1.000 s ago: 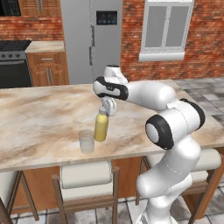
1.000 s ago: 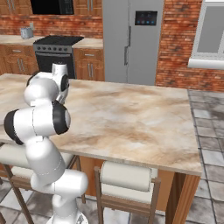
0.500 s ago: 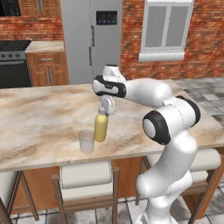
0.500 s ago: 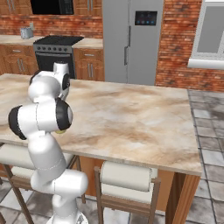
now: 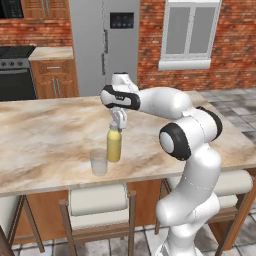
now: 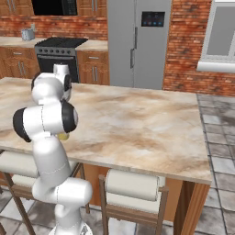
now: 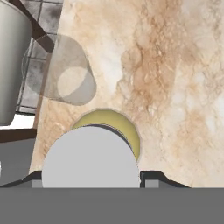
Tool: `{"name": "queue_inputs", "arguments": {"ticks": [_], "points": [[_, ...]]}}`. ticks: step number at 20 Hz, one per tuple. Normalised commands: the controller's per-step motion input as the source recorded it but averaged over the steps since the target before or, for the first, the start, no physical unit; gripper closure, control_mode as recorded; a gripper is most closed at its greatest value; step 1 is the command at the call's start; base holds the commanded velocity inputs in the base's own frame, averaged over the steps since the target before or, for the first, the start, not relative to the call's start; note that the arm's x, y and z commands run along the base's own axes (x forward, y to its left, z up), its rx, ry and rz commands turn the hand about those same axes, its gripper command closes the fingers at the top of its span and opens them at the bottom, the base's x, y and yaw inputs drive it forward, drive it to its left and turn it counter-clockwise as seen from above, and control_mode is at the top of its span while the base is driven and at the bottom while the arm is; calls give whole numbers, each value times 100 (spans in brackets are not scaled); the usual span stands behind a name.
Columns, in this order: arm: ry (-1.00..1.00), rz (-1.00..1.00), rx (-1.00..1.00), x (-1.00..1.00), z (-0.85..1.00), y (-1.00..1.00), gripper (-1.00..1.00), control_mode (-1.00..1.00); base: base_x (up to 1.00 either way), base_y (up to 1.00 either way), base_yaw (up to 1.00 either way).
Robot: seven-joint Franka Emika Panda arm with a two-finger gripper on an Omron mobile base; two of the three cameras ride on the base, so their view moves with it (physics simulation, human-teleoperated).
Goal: There is a wine glass and glass cup on the dining counter. Place the wine bottle next to the wine glass and the juice bottle next to the glass cup.
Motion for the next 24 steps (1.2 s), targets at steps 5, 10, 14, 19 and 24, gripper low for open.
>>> {"name": "queue_inputs", "arguments": {"ticks": [5,10,14,19,24], "points": [[0,0,-12,-2,-38,15,100,-100,0,0,0],[0,0,-5,-12,-39,0,100,-100,0,0,0],[0,0,-4,-10,-39,0,100,-100,0,0,0],[0,0,0,-5,-36,-4,100,-100,0,0,0],[0,0,0,0,-30,-10,100,-100,0,0,0]]}}
